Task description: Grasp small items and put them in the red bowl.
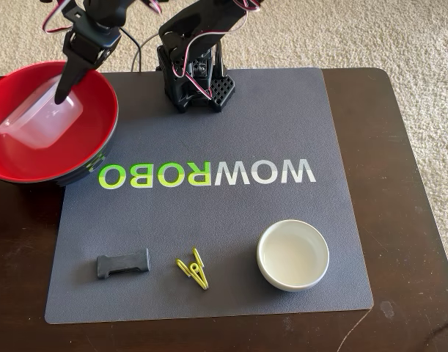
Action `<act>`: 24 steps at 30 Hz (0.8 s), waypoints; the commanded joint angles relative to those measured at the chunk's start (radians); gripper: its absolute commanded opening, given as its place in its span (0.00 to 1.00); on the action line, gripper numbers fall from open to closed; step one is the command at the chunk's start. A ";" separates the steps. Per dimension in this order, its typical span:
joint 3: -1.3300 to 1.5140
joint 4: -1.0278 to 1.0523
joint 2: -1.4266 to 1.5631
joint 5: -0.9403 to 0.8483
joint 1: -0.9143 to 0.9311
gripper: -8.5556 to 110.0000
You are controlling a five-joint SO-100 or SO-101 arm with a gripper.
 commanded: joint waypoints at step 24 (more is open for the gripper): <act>-1.098 0.268 -1.373 -0.163 -1.278 0.32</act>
